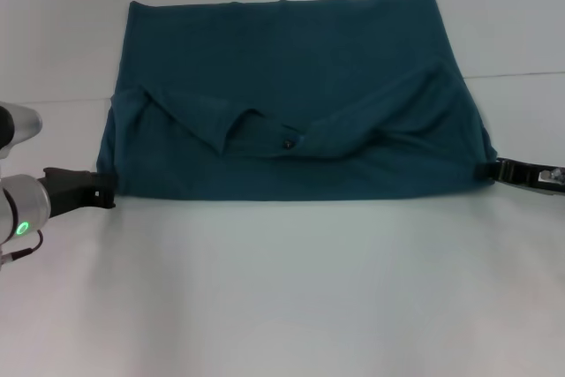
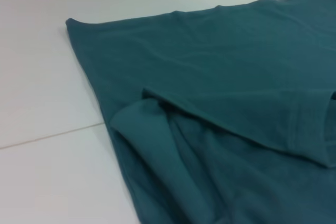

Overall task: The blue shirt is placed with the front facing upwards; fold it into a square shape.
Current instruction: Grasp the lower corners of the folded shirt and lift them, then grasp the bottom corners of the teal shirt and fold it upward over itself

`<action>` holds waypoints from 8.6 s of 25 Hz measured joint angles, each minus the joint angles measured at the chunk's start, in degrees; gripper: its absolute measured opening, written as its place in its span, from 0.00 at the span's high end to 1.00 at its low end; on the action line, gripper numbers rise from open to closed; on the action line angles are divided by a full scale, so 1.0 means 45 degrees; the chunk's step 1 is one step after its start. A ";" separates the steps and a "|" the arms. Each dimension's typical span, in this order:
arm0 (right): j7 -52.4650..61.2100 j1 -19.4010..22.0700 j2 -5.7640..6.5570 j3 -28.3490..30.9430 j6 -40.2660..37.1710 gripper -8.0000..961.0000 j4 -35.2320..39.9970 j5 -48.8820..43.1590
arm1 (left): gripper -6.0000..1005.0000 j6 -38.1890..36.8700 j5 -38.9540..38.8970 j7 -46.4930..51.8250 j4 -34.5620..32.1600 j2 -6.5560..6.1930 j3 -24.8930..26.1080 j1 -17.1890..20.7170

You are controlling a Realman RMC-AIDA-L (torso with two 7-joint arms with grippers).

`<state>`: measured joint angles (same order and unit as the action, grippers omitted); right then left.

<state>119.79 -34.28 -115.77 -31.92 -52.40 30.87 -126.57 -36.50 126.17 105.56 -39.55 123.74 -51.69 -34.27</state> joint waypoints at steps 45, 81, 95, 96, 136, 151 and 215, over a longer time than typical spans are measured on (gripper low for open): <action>-0.2063 0.1889 0.0396 0.0386 -0.4927 0.95 0.1028 0.0128 | 0.99 -0.7179 0.1004 0.0396 -0.3998 0.0014 0.1589 0.2574; -0.3446 0.4844 0.0786 0.1312 -0.9184 0.95 0.2536 -0.0155 | 0.99 -1.3933 0.1982 -0.0819 -0.4773 -0.0146 0.3770 0.3249; -0.3616 0.4929 0.0798 0.1518 -0.9221 0.95 0.2442 -0.0506 | 0.99 -1.4091 0.2251 -0.0990 -0.4715 -0.0155 0.3778 0.3282; -0.3622 0.4935 0.0786 0.1529 -0.9237 0.95 0.2440 -0.0566 | 0.99 -1.4106 0.2274 -0.1000 -0.4710 -0.0155 0.3779 0.3287; -0.4096 0.4056 0.0735 0.3074 -0.9094 0.95 0.2414 -0.0690 | 0.99 -1.4068 0.1272 -0.1473 -0.4179 -0.0466 0.5644 0.2538; -0.3836 0.2097 0.0656 0.3591 -0.7388 0.95 0.2351 -0.0344 | 0.99 -1.2046 -0.0008 -0.0628 -0.3014 -0.1076 0.5815 0.0518; -0.8123 -0.3070 -0.0064 0.2619 0.5417 0.69 -0.1490 0.3779 | 0.62 0.1872 -0.3391 -0.3260 0.2304 -0.0267 0.5150 -0.3557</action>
<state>83.23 -48.10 -116.06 -20.13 -28.02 24.16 -109.56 -28.08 110.91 90.89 -29.18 122.54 -28.52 -50.28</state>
